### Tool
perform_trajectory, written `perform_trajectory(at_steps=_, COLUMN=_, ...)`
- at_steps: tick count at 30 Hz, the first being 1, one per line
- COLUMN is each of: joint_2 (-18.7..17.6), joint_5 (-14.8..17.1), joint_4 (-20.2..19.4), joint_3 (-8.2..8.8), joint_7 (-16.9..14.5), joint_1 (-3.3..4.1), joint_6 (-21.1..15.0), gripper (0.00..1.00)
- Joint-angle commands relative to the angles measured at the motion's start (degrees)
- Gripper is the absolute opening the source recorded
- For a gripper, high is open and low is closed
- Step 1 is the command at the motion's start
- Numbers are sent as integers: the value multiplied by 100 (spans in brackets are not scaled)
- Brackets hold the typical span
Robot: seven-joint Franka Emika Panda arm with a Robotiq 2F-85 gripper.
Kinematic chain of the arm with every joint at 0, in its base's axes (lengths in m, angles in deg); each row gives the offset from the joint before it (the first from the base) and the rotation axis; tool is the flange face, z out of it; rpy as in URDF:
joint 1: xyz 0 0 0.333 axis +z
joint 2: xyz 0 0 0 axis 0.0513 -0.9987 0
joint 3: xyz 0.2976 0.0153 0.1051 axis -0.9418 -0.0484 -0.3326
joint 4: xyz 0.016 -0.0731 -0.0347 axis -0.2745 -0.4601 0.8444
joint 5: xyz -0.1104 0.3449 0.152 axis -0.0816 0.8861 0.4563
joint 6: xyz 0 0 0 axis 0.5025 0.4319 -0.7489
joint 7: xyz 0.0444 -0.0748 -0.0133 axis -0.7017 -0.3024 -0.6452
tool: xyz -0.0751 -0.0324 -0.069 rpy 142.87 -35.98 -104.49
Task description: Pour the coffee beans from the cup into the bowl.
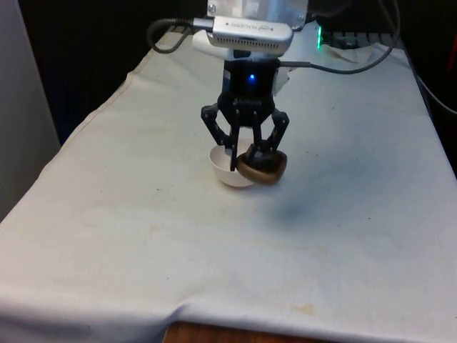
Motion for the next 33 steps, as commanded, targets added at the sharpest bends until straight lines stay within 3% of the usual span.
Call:
perform_trajectory(at_steps=1, joint_2=69, joint_5=-11, joint_4=-92, joint_3=6, joint_7=-34, joint_1=-11, joint_6=-97, gripper=5)
perform_trajectory(at_steps=4, joint_2=52, joint_5=0, joint_4=-46, joint_3=29, joint_7=-29, joint_1=0, joint_6=-11, gripper=5)
perform_trajectory(at_steps=11, joint_2=350, joint_5=-11, joint_4=-395, joint_3=149, joint_7=-183, joint_1=-11, joint_6=-218, gripper=5)
perform_trajectory(at_steps=12, joint_2=292, joint_5=0, joint_4=-315, joint_3=149, joint_7=-160, joint_1=0, joint_6=-103, gripper=5)
perform_trajectory(at_steps=21, joint_2=590, joint_5=-29, joint_4=-699, joint_3=258, joint_7=-264, joint_1=0, joint_6=-367, gripper=5)
perform_trajectory(at_steps=22, joint_2=533, joint_5=0, joint_4=-613, joint_3=246, joint_7=-252, joint_1=0, joint_6=-258, gripper=5)
perform_trajectory(at_steps=33, joint_2=894, joint_5=-46, joint_4=-1175, joint_3=327, joint_7=-269, joint_1=11, joint_6=-670, gripper=5)
